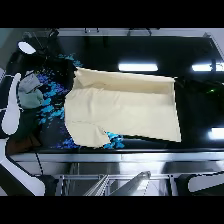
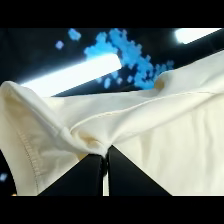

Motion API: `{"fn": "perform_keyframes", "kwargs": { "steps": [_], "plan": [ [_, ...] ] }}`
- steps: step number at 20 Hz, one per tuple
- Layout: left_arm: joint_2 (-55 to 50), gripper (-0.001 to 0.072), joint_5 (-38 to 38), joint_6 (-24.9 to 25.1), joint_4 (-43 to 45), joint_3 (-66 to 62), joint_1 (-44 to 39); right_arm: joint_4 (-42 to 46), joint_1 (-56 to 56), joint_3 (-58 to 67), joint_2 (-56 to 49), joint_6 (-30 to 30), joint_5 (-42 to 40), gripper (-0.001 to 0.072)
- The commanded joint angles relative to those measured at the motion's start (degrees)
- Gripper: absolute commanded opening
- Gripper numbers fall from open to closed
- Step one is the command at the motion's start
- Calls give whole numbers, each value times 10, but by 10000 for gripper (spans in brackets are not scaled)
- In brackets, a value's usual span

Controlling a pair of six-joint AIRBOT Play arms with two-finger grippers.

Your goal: Fold the shirts.

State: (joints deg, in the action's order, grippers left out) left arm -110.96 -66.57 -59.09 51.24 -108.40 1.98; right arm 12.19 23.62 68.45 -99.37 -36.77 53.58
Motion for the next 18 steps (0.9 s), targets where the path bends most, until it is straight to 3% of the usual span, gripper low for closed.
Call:
{"fn": "perform_keyframes", "kwargs": {
  "steps": [1,9,10,11,12,15,18],
  "plan": [
    [-5,22,22,11,3,52,-1,57,-1,6,-49,-16,35,17],
    [-5,24,30,10,3,152,-5,169,5,6,-49,-67,61,30],
    [-5,78,10,9,2,147,-5,168,7,6,-48,-70,75,200],
    [-5,311,-25,2,3,130,-2,170,15,6,-42,-70,98,372],
    [-5,347,-74,-17,3,103,7,175,27,6,-31,-77,121,376],
    [1,346,-217,-86,3,17,49,195,96,6,26,-122,204,376],
    [59,345,-263,-118,3,43,94,311,155,-24,88,-183,260,361]
  ]
}}
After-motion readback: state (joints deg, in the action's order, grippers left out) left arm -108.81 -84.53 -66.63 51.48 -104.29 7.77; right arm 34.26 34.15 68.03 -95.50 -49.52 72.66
